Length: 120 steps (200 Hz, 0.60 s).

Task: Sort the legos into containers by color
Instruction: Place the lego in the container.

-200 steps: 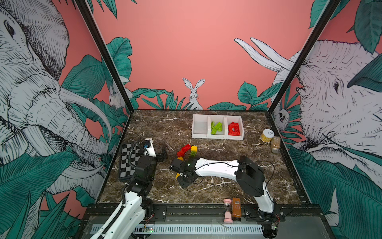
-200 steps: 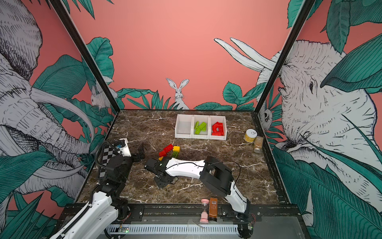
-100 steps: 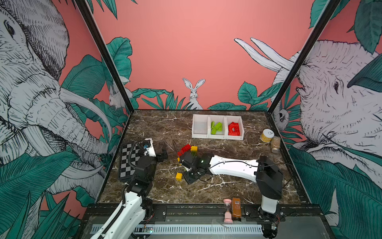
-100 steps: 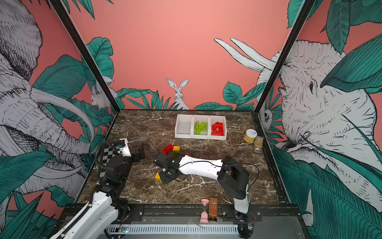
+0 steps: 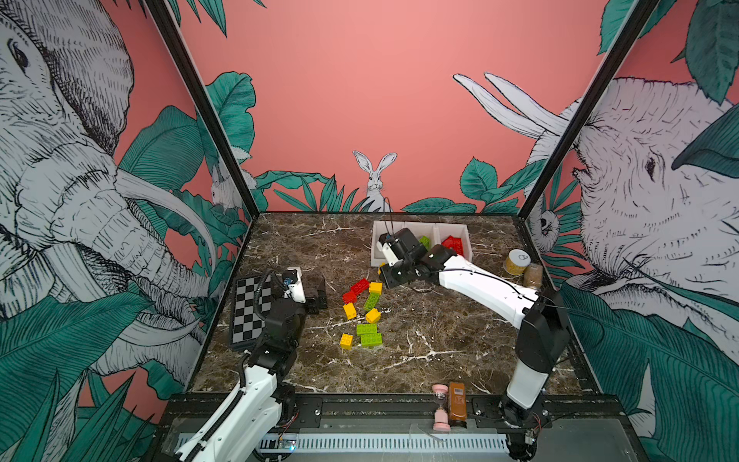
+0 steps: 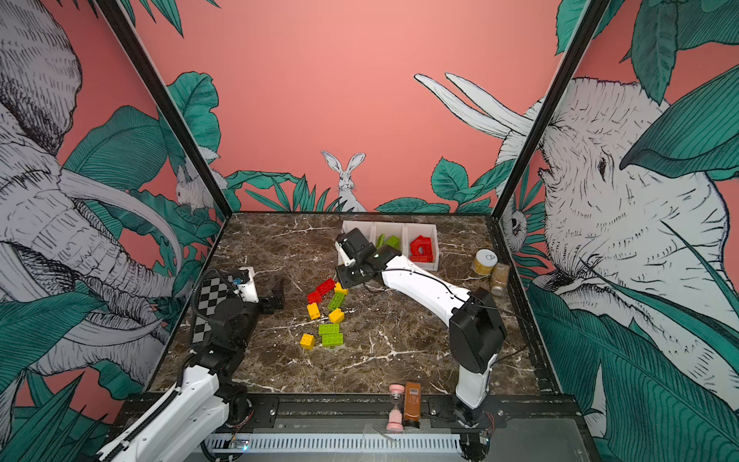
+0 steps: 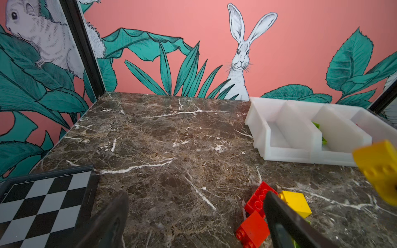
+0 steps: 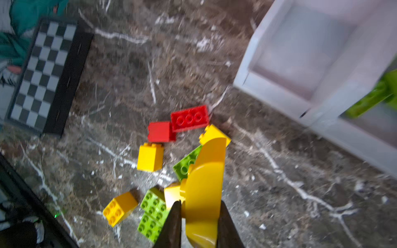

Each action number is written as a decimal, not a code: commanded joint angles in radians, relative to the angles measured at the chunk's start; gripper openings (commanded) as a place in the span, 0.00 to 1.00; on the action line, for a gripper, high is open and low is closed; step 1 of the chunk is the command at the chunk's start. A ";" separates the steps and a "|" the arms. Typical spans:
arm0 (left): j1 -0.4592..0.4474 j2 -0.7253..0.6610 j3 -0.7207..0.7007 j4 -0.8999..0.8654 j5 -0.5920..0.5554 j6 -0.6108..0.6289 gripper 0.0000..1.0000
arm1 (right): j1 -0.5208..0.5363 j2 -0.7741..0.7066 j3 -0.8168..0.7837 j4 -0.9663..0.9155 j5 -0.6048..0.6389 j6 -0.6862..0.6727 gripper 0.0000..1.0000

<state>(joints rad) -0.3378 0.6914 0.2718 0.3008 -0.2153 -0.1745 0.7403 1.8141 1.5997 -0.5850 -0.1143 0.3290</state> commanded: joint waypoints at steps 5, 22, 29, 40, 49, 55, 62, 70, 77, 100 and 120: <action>-0.002 0.001 0.014 0.030 0.045 0.016 0.99 | -0.090 0.076 0.093 0.027 -0.029 -0.093 0.19; -0.003 0.012 0.012 0.046 0.068 0.021 0.99 | -0.141 0.153 0.186 0.009 -0.042 -0.123 0.19; -0.003 0.021 0.013 0.049 0.074 0.023 0.99 | -0.159 0.186 0.227 0.002 -0.045 -0.132 0.19; -0.002 0.033 0.018 0.047 0.076 0.024 0.98 | -0.179 0.232 0.283 -0.005 -0.050 -0.141 0.19; -0.003 0.041 0.022 0.046 0.081 0.024 0.98 | -0.197 0.269 0.325 -0.001 -0.051 -0.142 0.18; -0.003 0.045 0.023 0.046 0.085 0.024 0.98 | -0.206 0.291 0.347 0.002 -0.052 -0.140 0.18; -0.003 0.047 0.024 0.049 0.089 0.024 0.99 | -0.215 0.318 0.374 0.006 -0.052 -0.140 0.18; -0.004 0.049 0.024 0.051 0.095 0.024 0.98 | -0.224 0.347 0.409 0.007 -0.058 -0.139 0.18; -0.002 0.049 0.024 0.052 0.095 0.025 0.98 | -0.231 0.373 0.440 0.004 -0.060 -0.136 0.18; -0.003 0.045 0.023 0.049 0.091 0.026 0.99 | -0.237 0.433 0.517 -0.009 -0.076 -0.132 0.18; -0.003 0.044 0.023 0.049 0.088 0.024 0.99 | -0.236 0.465 0.539 0.005 -0.098 -0.120 0.18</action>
<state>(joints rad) -0.3378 0.7441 0.2729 0.3233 -0.1345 -0.1596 0.4995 2.2593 2.0892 -0.5919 -0.1761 0.2085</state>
